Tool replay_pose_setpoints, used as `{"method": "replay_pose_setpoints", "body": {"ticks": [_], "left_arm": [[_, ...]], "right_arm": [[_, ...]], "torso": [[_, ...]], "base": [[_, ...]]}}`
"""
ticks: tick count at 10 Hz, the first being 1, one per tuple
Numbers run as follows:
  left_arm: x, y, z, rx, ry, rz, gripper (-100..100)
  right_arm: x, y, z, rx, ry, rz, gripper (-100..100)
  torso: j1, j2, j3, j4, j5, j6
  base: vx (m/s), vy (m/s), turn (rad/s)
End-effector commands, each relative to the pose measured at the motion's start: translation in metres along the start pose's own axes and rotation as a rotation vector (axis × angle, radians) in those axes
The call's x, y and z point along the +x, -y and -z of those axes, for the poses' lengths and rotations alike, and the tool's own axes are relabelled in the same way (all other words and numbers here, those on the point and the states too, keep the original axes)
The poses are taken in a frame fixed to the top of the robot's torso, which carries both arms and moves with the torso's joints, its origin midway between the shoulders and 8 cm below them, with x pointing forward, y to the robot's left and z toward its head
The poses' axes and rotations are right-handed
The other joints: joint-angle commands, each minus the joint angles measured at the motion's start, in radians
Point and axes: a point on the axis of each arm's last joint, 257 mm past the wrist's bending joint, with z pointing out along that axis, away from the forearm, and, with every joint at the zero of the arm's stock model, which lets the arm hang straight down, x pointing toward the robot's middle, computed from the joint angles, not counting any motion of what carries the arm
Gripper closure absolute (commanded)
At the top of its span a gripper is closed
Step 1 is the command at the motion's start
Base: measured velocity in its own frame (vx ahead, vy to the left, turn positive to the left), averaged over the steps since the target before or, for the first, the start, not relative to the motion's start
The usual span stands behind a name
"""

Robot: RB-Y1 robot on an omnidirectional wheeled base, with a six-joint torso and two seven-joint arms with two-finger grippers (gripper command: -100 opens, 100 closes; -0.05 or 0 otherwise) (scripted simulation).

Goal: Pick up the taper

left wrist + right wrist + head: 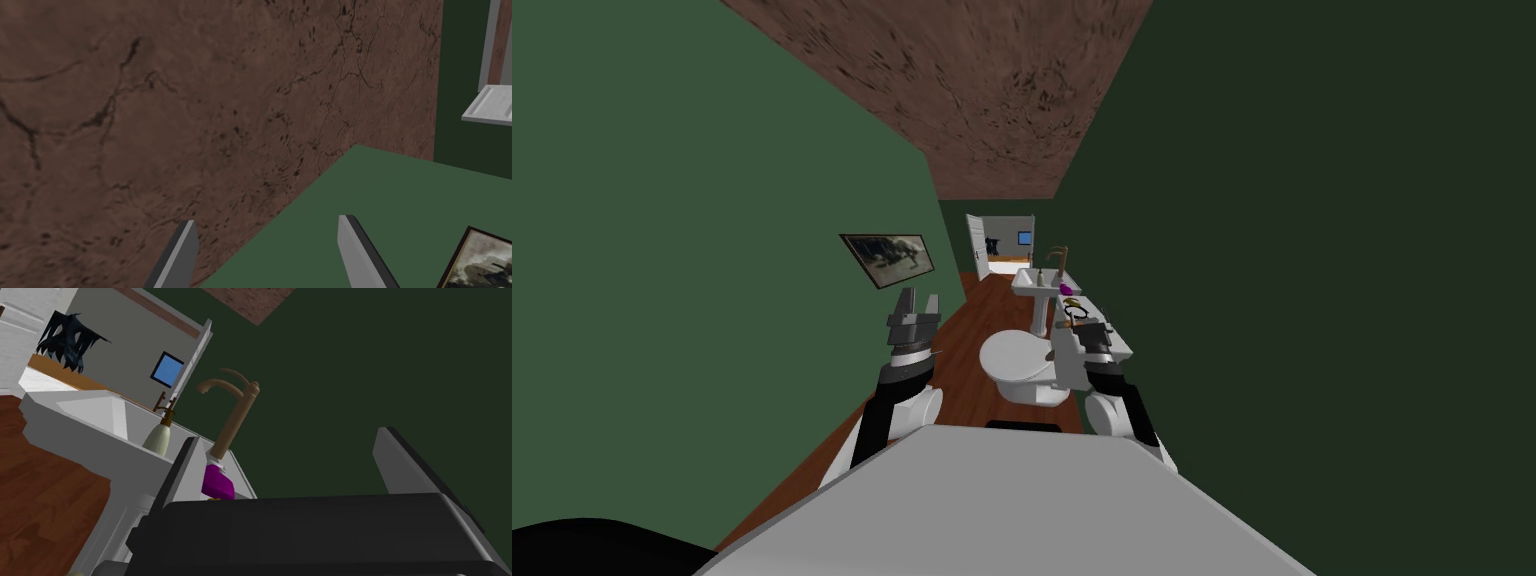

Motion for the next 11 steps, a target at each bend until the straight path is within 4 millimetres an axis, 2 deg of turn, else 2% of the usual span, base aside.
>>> {"method": "replay_pose_setpoints", "body": {"ticks": [1, 2, 3, 4, 5, 6, 7, 8, 9, 11], "left_arm": [[0.0, 0.0, 0.0, 0.0, 0.0, 0.0, 0], [0.0, 0.0, 0.0, 0.0, 0.0, 0.0, 0], [0.0, 0.0, 0.0, 0.0, 0.0, 0.0, 0], [0.0, 0.0, 0.0, 0.0, 0.0, 0.0, 0], [0.0, 0.0, 0.0, 0.0, 0.0, 0.0, 0], [0.0, 0.0, 0.0, 0.0, 0.0, 0.0, 0], [0.0, 0.0, 0.0, 0.0, 0.0, 0.0, 0], [0.0, 0.0, 0.0, 0.0, 0.0, 0.0, 0], [0.0, 0.0, 0.0, 0.0, 0.0, 0.0, 0], [0.0, 0.0, 0.0, 0.0, 0.0, 0.0, 0]], "right_arm": [[-0.007, 0.017, 0.0, 0.031, 0.026, -0.11, -100], [-0.007, 0.017, 0.0, 0.031, 0.027, -0.131, -100], [-0.013, 0.032, 0.0, 0.057, 0.051, -0.215, -100], [-0.013, 0.032, 0.0, 0.057, 0.052, -0.241, -100], [-0.018, 0.048, 0.0, 0.082, 0.078, -0.325, -100], [-0.018, 0.048, 0.0, 0.081, 0.079, -0.349, -100], [-0.023, 0.063, 0.001, 0.107, 0.105, -0.427, -100], [-0.023, 0.063, 0.001, 0.105, 0.108, -0.458, -100], [-0.028, 0.079, 0.003, 0.128, 0.136, -0.538, -100], [-0.028, 0.079, 0.003, 0.126, 0.139, -0.572, -100]], "torso": [[0.0, 0.0, 0.0, 0.0, 0.0, 0.0], [0.0, 0.0, 0.0, 0.0, 0.0, 0.0], [0.0, 0.0, 0.0, 0.0, 0.0, 0.0], [0.0, -0.001, 0.0, 0.0, 0.0, 0.0], [-0.001, -0.001, 0.0, 0.0, 0.0, 0.0], [-0.001, -0.001, -0.001, 0.0, 0.0, 0.0], [-0.001, -0.001, -0.001, 0.0, 0.0, 0.0], [-0.001, -0.001, 0.0, 0.0, 0.0, 0.0], [-0.001, -0.001, -0.001, 0.0, 0.0, 0.0], [-0.001, -0.002, -0.001, 0.0, 0.0, 0.0]], "base": [[-0.053, -0.009, 0.027], [-0.043, -0.01, 0.022], [-0.043, -0.012, 0.034], [-0.036, -0.014, 0.019], [-0.037, -0.019, 0.022], [-0.034, -0.017, 0.018], [-0.04, -0.022, 0.015], [-0.033, -0.014, 0.016], [-0.031, -0.019, 0.019], [-0.017, -0.011, 0.005]]}}
